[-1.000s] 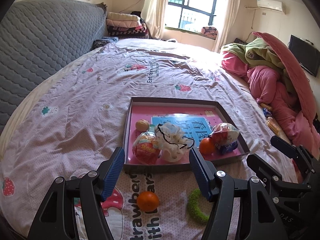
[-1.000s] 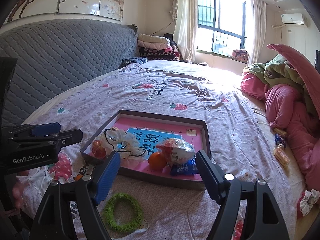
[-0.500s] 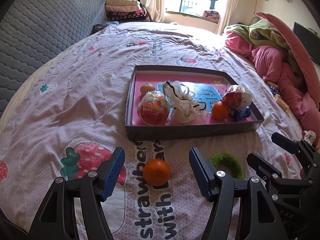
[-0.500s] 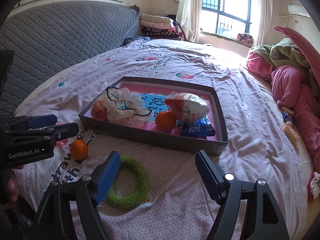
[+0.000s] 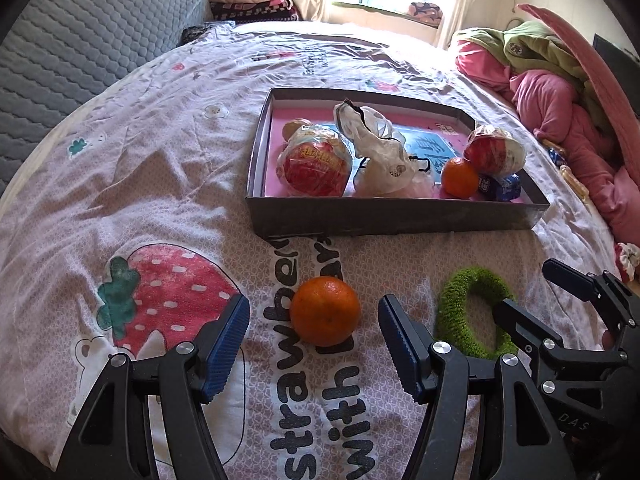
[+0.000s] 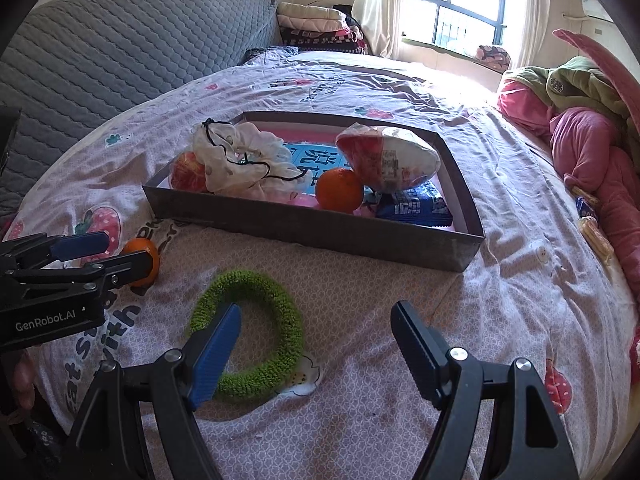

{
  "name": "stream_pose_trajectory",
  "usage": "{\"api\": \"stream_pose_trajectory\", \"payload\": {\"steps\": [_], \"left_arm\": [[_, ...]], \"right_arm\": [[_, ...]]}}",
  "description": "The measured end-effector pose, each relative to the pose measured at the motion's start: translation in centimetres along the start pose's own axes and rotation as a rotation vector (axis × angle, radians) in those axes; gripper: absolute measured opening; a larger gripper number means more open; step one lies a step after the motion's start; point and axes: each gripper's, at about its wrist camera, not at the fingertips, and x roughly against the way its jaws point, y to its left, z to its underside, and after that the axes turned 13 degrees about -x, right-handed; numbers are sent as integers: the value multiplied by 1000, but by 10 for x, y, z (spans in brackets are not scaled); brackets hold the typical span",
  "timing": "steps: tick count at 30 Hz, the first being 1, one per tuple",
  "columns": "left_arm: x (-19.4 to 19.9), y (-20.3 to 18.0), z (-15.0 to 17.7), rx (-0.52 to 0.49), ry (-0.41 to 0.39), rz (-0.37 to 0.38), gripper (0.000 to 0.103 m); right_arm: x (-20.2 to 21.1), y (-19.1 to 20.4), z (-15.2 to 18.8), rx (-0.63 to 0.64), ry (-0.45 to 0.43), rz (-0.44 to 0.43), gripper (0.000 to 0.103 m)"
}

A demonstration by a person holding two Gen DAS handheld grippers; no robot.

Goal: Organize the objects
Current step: 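Close left tool on the orange while right tool closes on the green fuzzy ring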

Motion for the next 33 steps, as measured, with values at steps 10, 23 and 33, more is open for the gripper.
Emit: {"api": "stream_pose_trajectory", "payload": {"steps": [10,23,33], "left_arm": [[-14,-3,3,-15,4,-1,68],[-21,-10,1,-38,-8,7,44],[-16,-14,0,-47,-30,18,38]], "right_arm": [[-13,4,5,17,21,13,68],[-22,8,10,29,54,-18,23],[-19,9,10,30,44,-24,15]]}}
